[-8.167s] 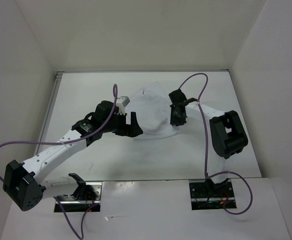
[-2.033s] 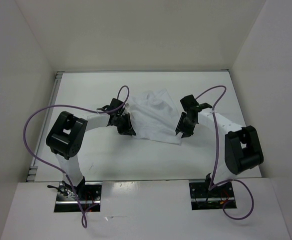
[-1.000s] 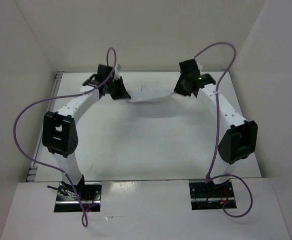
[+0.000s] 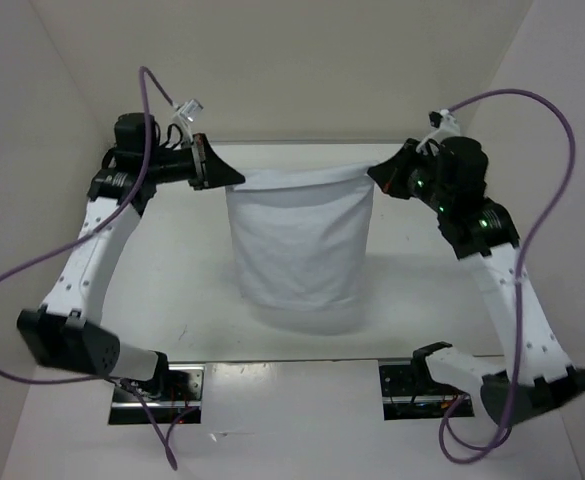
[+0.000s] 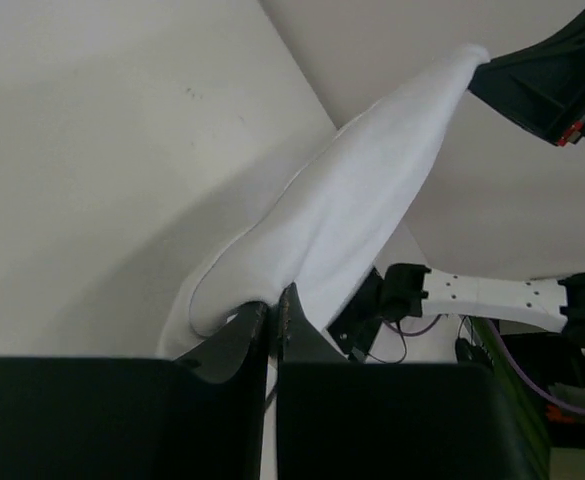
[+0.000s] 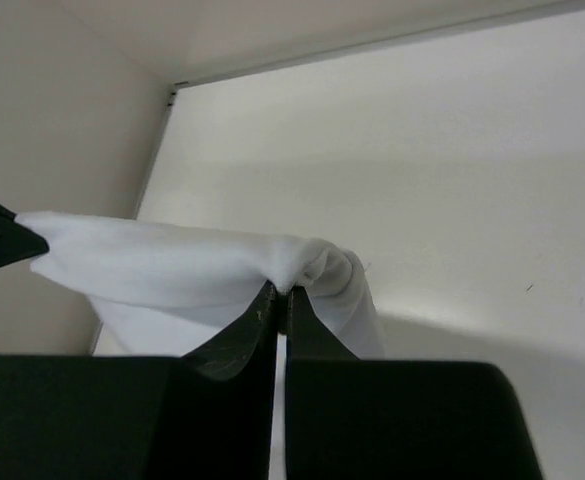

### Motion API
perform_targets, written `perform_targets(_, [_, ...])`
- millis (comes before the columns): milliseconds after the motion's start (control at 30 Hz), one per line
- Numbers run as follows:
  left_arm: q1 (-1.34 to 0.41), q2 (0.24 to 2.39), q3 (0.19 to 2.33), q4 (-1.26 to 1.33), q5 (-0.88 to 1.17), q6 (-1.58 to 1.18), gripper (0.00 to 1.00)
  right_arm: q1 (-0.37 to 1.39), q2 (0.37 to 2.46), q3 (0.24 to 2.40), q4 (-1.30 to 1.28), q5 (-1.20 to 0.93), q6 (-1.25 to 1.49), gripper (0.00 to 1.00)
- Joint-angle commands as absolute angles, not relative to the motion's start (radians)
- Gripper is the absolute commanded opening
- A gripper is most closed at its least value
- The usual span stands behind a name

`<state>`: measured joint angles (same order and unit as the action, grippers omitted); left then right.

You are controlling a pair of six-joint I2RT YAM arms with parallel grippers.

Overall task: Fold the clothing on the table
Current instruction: Flatten the skirt out

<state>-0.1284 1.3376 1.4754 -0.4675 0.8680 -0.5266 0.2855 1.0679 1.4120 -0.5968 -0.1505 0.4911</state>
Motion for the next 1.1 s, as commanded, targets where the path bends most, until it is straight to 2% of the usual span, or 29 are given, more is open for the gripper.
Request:
perform_targets(0, [-0.107,1.58,1.515,-0.462,0.828,-0.529,0.01,0.239,1.291,1.39,-0.491,-0.133,0.454,0.0])
perform_targets(133, [-0.098,1.857,1.747,-0.527,0.809,-0.529,0.01,0.203,1.547,1.59,-0.491,-0.134,0.419,0.0])
perform_targets(200, [-0.089,1.949,1.951,-0.554,0.819,-0.529,0.01,0.193,1.598,1.732,-0.503,-0.118,0.397,0.0])
perform_targets(300, [-0.051,1.993,2.176,-0.589,0.833,-0.555,0.01,0.193,1.637,1.888,-0.526,-0.109,0.387,0.0])
perform_targets(400, [-0.025,1.973,2.227,-0.612,0.833,-0.555,0.02,0.193,1.628,1.939,-0.551,-0.109,0.376,0.0])
perform_targets(467, [-0.025,1.944,2.133,-0.601,0.833,-0.546,0.04,0.193,1.605,1.915,-0.56,-0.127,0.376,0.0])
perform_targets(533, [-0.025,1.87,1.986,-0.527,0.833,-0.546,0.04,0.193,1.557,1.791,-0.56,-0.164,0.394,0.0])
perform_targets(567, [-0.025,1.844,1.816,-0.497,0.833,-0.546,0.04,0.193,1.539,1.678,-0.549,-0.173,0.394,0.0])
perform_targets(733, [-0.069,1.732,1.346,-0.419,0.798,-0.557,0.04,0.202,1.424,1.298,-0.538,-0.29,0.492,0.01])
perform_targets(800, [-0.083,1.684,1.209,-0.419,0.776,-0.557,0.14,0.236,1.387,1.137,-0.601,-0.328,0.524,0.08])
perform_targets(833, [-0.093,1.666,1.083,-0.434,0.776,-0.557,0.35,0.251,1.334,1.093,-0.632,-0.328,0.56,0.12])
perform_targets(900, [-0.094,1.593,0.984,-0.486,0.776,-0.534,0.48,0.279,1.266,0.988,-0.707,-0.363,0.595,0.29])
perform_targets(933, [-0.103,1.525,0.921,-0.508,0.776,-0.523,0.59,0.288,1.193,0.956,-0.792,-0.364,0.616,0.37])
perform_targets(1067, [-0.103,1.431,0.952,-0.601,0.687,-0.503,0.71,0.288,1.078,1.034,-0.897,-0.266,0.67,0.48])
